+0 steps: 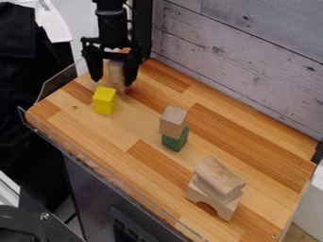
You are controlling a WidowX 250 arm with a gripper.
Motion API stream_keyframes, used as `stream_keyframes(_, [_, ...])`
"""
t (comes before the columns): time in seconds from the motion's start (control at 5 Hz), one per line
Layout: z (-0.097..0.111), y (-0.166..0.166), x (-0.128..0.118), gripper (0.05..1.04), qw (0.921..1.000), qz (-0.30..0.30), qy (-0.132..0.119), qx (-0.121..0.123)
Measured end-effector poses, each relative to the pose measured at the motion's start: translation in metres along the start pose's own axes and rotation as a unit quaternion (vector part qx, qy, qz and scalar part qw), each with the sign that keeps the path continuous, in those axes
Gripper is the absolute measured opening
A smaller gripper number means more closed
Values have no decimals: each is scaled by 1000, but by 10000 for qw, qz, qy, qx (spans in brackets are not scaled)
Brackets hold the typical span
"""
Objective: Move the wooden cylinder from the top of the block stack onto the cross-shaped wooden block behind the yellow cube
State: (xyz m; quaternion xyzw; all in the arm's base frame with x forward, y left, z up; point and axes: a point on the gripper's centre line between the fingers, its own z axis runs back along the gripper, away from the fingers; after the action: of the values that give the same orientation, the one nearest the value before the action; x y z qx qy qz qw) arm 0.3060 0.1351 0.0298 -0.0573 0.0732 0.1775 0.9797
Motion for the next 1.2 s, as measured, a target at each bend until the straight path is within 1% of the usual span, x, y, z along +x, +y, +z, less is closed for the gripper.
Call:
stream_keyframes(0.2, [38,-3,-13,1001,9990,-129,-415,117])
stream_keyframes(0.4, [61,-12,-35,1001,9974,-432,-511,257])
stream_keyframes(0.6, [69,-33,-75,1001,9954,-822,-292,395])
stream_keyframes(0.8, [72,-50,-94,1001,9945,-1006,229,194])
stream_keyframes(1.0, [60,-73,-98,1001,9930,-1161,170,113])
stream_keyframes(1.2, [56,-91,-96,1001,9917,-1258,-18,248])
